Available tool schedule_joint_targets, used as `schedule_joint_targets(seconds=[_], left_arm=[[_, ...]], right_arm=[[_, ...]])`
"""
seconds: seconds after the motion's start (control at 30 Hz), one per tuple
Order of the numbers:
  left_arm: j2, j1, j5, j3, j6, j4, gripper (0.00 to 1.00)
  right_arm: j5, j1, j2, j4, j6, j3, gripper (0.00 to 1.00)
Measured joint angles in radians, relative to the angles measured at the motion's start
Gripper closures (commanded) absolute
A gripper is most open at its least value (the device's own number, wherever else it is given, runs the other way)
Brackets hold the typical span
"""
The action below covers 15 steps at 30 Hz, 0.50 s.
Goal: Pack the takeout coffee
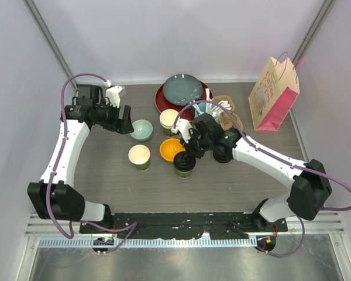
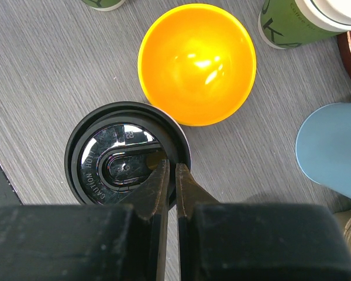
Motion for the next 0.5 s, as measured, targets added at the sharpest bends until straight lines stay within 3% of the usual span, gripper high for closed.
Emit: schedule_joint_targets(seconds=[0.5], left_arm=[[0.000,-0.004,-0.002,0.002,0.000,0.000,0.21]], right_arm=[[0.002,0.013,-0.004,0.020,-0.014,-0.016,0.99]])
